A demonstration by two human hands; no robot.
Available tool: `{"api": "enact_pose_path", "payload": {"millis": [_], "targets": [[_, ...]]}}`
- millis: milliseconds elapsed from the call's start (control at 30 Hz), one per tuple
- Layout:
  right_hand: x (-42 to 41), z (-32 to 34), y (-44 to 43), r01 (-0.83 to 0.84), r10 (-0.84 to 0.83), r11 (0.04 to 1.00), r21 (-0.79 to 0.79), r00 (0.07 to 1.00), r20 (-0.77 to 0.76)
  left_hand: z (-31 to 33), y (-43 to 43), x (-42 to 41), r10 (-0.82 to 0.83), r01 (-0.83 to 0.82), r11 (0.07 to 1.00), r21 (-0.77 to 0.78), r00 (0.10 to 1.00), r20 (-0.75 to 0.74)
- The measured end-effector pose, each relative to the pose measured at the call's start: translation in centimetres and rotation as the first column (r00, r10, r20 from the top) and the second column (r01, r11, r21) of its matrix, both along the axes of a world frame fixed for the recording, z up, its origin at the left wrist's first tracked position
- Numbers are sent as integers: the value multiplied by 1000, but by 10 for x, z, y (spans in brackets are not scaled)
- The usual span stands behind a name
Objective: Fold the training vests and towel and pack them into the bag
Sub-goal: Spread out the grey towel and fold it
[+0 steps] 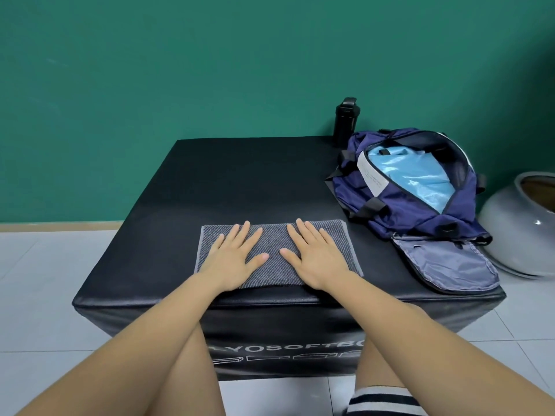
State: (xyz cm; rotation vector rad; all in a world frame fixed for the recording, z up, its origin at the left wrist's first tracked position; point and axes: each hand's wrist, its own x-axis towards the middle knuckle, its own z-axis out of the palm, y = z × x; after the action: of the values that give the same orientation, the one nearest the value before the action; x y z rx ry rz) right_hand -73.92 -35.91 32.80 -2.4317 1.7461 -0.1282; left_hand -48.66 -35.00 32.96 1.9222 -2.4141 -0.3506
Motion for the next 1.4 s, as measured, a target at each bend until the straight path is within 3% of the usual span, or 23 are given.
{"api": "enact_pose_path", "payload": {"millis": [233, 333, 433, 533, 633, 767, 867, 1167, 1400], "targets": [[-67, -2, -19, 116, -116, 992, 46, 993, -5, 1, -7, 34, 122, -123, 992, 38, 992, 24], [-84, 1, -20, 140, -136, 990, 36, 987, -83, 2, -8, 44, 185, -184, 981, 62, 983, -18], [-85, 6, -19, 144, -140, 989, 25, 982, -123, 2, -2, 45, 240, -242, 970, -25, 968, -71], [-85, 13, -17, 110, -113, 993, -51, 991, -71, 8, 13, 42, 273, -311, 925, -218, 943, -189], [-92, 17, -17, -11, 5, 985, -170, 999, -32, 19, 29, 31, 35, -88, 876, -474, 992, -119], [-94, 24, -30, -56, 60, 995, -82, 997, 57, 21, 47, 8, -287, 272, 909, -315, 958, -2], [-88, 29, -46, 28, -27, 1000, -9, 992, 124, 17, 48, 1, -316, 314, 918, -243, 948, 32], [-83, 35, -60, 63, -71, 996, 63, 989, 133, 16, 35, 18, -347, 359, 895, -264, 933, 93], [-90, 62, -19, 116, -165, 937, 329, 978, 127, 24, -19, 34, -349, 408, 856, -317, 909, 227]]}}
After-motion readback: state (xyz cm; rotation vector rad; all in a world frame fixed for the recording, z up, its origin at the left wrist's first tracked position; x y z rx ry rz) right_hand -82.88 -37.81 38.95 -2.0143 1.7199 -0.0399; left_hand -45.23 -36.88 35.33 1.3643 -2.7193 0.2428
